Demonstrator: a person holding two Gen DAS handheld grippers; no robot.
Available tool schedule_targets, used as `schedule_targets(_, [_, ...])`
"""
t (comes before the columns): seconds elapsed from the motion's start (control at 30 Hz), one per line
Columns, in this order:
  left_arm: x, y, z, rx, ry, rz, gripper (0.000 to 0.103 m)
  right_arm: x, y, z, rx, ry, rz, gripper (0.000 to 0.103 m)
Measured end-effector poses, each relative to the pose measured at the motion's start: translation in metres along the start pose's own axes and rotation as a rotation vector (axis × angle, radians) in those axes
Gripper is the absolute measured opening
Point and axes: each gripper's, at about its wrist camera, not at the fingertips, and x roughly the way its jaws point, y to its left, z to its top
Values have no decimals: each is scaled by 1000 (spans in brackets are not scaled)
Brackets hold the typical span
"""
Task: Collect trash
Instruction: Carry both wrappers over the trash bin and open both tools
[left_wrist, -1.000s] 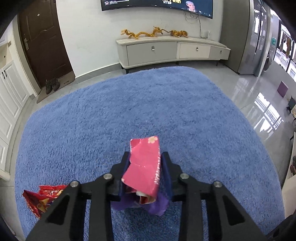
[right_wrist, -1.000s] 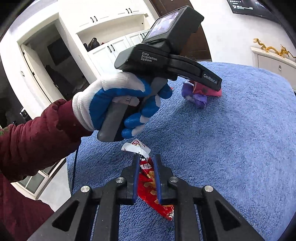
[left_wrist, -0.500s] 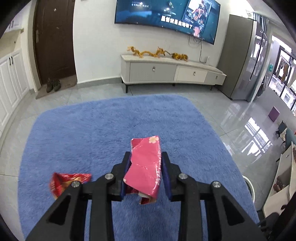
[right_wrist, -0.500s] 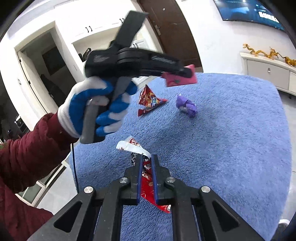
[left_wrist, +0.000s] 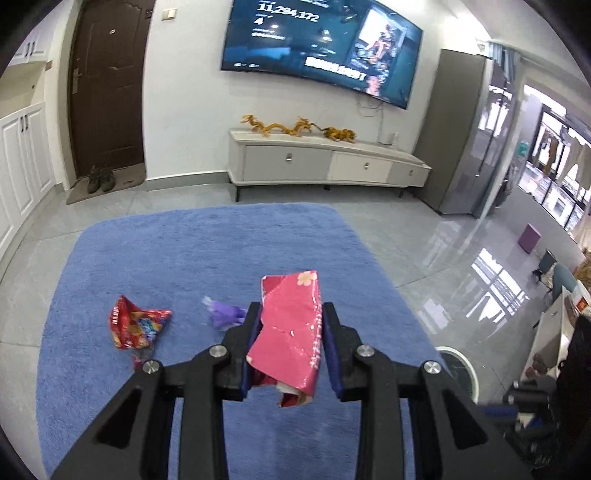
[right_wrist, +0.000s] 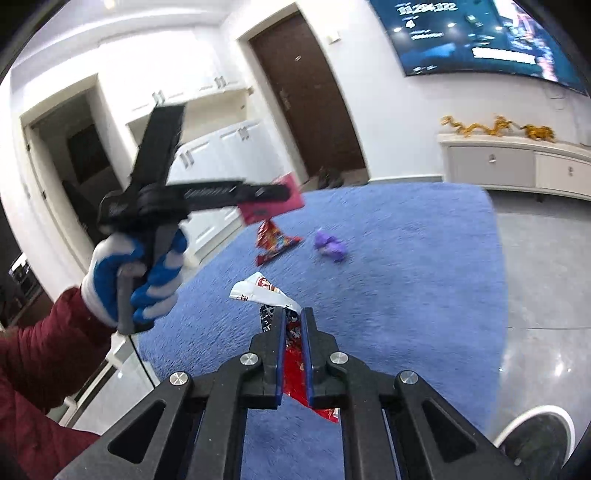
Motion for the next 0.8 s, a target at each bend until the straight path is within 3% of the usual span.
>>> schedule_targets(0.27, [17, -89, -1, 80, 36, -156, 29, -70, -47, -9, 112, -131, -151, 8])
schedule_targets(0.47, [44, -160, 0, 129, 65, -282, 29, -118, -89, -33, 207, -161, -272, 8])
schedule_targets(0.63, [51, -179, 5, 140, 67, -302, 29, -128, -104, -43, 252, -154, -298, 10])
schedule_targets(0.8, [54, -161, 6, 101, 65, -276, 29, -108, -102, -40, 246, -110, -257, 13])
